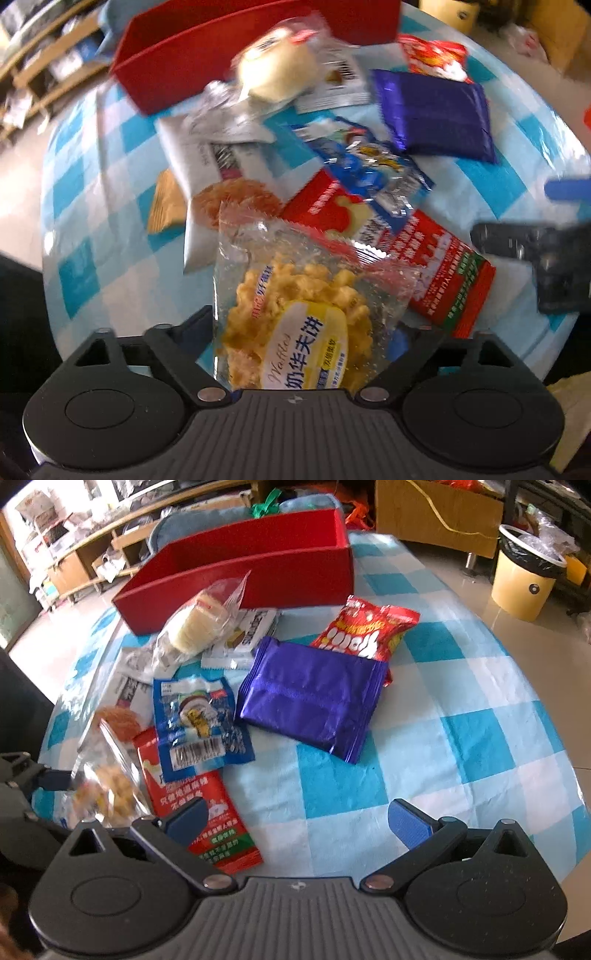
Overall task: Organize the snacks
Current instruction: 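Grasp the clear waffle-cake bag with the left tool while the right tool grasps the red spicy-strip packet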
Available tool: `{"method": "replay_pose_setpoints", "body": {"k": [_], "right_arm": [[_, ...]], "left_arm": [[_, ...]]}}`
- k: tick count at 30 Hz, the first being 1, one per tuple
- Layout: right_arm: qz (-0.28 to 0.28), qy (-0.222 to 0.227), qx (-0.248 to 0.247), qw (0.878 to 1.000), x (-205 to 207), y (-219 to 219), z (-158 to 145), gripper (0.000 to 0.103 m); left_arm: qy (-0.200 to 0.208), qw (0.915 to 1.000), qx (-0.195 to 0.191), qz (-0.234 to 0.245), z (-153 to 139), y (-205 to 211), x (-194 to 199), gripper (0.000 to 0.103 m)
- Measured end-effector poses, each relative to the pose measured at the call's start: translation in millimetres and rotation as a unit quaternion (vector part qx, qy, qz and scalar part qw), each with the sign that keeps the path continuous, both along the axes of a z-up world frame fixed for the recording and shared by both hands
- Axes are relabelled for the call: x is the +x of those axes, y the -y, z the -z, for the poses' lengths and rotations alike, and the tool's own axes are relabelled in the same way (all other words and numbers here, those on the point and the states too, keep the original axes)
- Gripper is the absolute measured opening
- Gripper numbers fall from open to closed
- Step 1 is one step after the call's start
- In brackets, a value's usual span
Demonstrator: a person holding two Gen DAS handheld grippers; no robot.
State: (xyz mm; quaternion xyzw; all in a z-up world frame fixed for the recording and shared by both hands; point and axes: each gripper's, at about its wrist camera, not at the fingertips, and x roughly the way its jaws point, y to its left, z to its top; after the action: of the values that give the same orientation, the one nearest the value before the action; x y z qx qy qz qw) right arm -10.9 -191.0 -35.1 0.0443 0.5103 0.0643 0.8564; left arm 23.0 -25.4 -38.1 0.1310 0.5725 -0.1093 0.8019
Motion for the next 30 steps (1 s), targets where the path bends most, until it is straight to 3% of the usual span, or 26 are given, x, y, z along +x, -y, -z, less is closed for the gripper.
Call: {"method": "replay_pose_setpoints", "body": {"k": [10, 14, 17, 23, 26, 30], "right_arm": [[-0.129, 0.006, -0.069, 0.989, 12.2, -46.7, 10.7, 0.101], [-0.186, -0.004, -0.060, 0.981, 30.3, -56.3, 12.3, 0.101], [-0.206, -0.022, -0.048, 0.977, 40.5, -60.8, 17.4, 0.101], [-0.238, -0.014, -0.096, 0.966, 38.2, -78.5, 24.9, 0.101], [-0.236, -0.017, -0.097, 0.967, 39.7, -79.5, 25.4, 0.101], [-0.243, -0.010, -0.094, 0.965, 35.4, -81.9, 19.7, 0.087]], "left_arm": [[-0.005, 0.9981, -0.030, -0.053, -4.7, -31.7, 1.8, 0.081], [-0.006, 0.9967, -0.036, -0.073, -3.3, -42.0, 3.7, 0.081], [-0.008, 0.9955, -0.037, -0.087, -1.2, -48.7, 3.8, 0.081], [-0.009, 0.9958, -0.024, -0.088, 4.3, -51.2, 3.0, 0.084], [-0.014, 0.9948, -0.023, -0.098, 6.9, -55.1, 4.2, 0.090], [-0.014, 0.9948, -0.023, -0.098, 8.9, -57.6, 4.7, 0.095]]}}
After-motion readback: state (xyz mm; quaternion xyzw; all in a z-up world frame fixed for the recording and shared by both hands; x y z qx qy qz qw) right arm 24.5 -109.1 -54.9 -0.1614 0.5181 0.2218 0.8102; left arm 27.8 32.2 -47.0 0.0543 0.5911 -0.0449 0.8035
